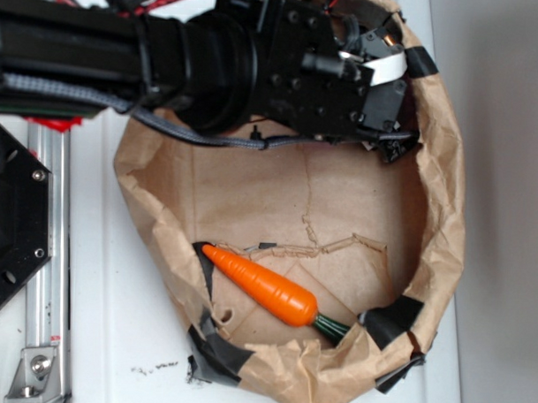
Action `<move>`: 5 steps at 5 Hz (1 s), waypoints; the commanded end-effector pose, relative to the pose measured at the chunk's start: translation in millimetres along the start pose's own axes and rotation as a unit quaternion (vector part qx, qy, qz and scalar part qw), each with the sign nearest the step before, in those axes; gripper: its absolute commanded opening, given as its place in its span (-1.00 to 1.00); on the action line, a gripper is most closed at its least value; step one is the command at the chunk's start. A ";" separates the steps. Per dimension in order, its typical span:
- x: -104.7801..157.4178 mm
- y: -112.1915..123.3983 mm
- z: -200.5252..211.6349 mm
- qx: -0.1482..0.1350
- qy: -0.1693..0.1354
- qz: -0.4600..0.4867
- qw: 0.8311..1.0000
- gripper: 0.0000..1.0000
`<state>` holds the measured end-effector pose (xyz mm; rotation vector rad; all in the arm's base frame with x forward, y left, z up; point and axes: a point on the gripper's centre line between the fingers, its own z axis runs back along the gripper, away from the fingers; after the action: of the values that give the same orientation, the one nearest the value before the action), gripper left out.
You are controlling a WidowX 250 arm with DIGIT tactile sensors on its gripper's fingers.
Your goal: Grab the gray animal.
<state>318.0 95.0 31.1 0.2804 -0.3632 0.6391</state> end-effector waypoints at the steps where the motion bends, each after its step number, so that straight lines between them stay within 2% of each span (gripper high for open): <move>1: 19.7 11.0 12.9 -0.004 -0.016 0.015 1.000 -1.00; 3: 20.8 10.4 14.6 -0.003 -0.006 0.010 1.000 -1.00; 4: 6.1 5.8 43.2 -0.063 0.036 -0.038 0.997 -1.00; 5: -18.1 2.1 96.2 -0.130 0.082 -0.100 0.983 -1.00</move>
<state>274.6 41.0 91.5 0.0224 -0.2041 0.4197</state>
